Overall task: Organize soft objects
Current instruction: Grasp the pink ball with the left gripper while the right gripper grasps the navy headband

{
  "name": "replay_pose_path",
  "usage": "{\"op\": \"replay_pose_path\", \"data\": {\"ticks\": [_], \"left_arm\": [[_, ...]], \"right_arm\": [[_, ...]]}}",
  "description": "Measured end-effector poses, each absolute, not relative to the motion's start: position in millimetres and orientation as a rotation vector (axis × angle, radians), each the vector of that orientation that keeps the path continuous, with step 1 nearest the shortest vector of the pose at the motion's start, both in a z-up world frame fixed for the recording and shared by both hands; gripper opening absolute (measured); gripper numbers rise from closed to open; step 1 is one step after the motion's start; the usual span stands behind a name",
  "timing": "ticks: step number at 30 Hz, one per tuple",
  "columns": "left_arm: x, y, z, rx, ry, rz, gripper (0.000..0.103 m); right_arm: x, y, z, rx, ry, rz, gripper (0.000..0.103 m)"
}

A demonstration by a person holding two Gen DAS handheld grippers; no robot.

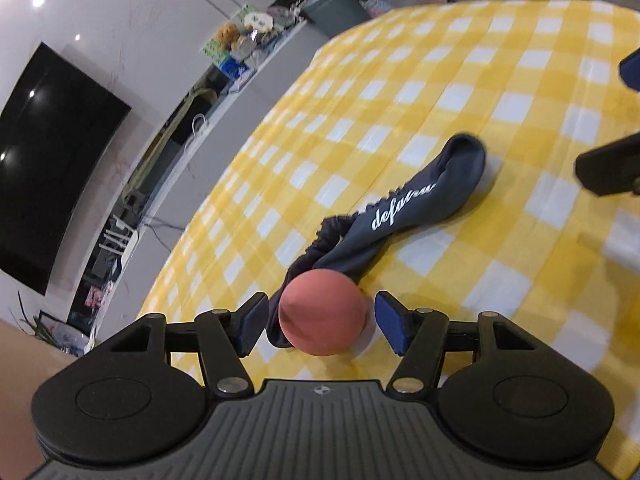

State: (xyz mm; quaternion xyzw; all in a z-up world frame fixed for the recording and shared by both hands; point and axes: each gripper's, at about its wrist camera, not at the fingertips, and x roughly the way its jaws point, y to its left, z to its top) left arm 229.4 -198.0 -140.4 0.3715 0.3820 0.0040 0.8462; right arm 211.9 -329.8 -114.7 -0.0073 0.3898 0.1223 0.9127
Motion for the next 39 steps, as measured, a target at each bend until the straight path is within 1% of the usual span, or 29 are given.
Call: {"op": "replay_pose_path", "data": {"ticks": [4, 6, 8, 10, 14, 19, 23, 28, 31, 34, 35, 36, 37, 38, 39], "left_arm": [[238.6, -193.5, -144.7, 0.765, 0.823, 0.016, 0.072], [241.8, -192.1, -144.6, 0.752, 0.825, 0.015, 0.070], [244.3, -191.0, -143.8, 0.736, 0.835, 0.007, 0.061], [244.6, -191.3, -144.2, 0.738, 0.837, 0.001, 0.056], [242.3, -192.5, -144.1, 0.735, 0.820, -0.004, 0.051], [229.4, -192.4, -129.8, 0.663, 0.800, -0.038, 0.051], [224.0, -188.1, -122.7, 0.563, 0.869, -0.080, 0.051], [220.4, -184.9, -117.6, 0.495, 0.911, -0.103, 0.051], [218.0, -184.0, -115.5, 0.473, 0.917, -0.110, 0.051], [215.8, -182.7, -114.5, 0.449, 0.927, -0.121, 0.051], [214.9, -182.3, -114.2, 0.443, 0.930, -0.123, 0.051], [213.7, -181.9, -113.6, 0.438, 0.933, -0.126, 0.051], [211.7, -181.2, -112.5, 0.430, 0.936, -0.130, 0.051], [209.5, -180.0, -111.6, 0.421, 0.939, -0.135, 0.051], [207.8, -178.9, -110.4, 0.411, 0.942, -0.141, 0.051]], "right_arm": [[220.7, -331.2, -118.9, -0.019, 0.810, 0.256, 0.075], [224.0, -330.6, -121.0, -0.022, 0.812, 0.259, 0.075], [227.5, -329.6, -122.5, -0.027, 0.814, 0.265, 0.075], [230.0, -328.1, -123.4, -0.032, 0.815, 0.271, 0.075], [236.2, -324.9, -124.7, -0.037, 0.814, 0.281, 0.075], [244.4, -320.1, -124.7, -0.047, 0.799, 0.329, 0.075], [259.3, -314.3, -129.1, -0.081, 0.798, 0.393, 0.075], [281.4, -302.9, -139.9, -0.083, 0.832, 0.465, 0.075], [290.1, -293.6, -145.6, -0.093, 0.839, 0.474, 0.073], [297.4, -285.6, -148.4, -0.072, 0.841, 0.480, 0.056], [299.1, -283.7, -148.9, -0.060, 0.846, 0.484, 0.045], [300.5, -281.1, -150.0, -0.050, 0.849, 0.487, 0.026], [299.9, -278.6, -150.0, -0.054, 0.841, 0.481, 0.016], [299.4, -276.9, -150.1, -0.061, 0.841, 0.476, 0.010], [298.4, -276.5, -149.4, -0.058, 0.850, 0.475, 0.009]]}}
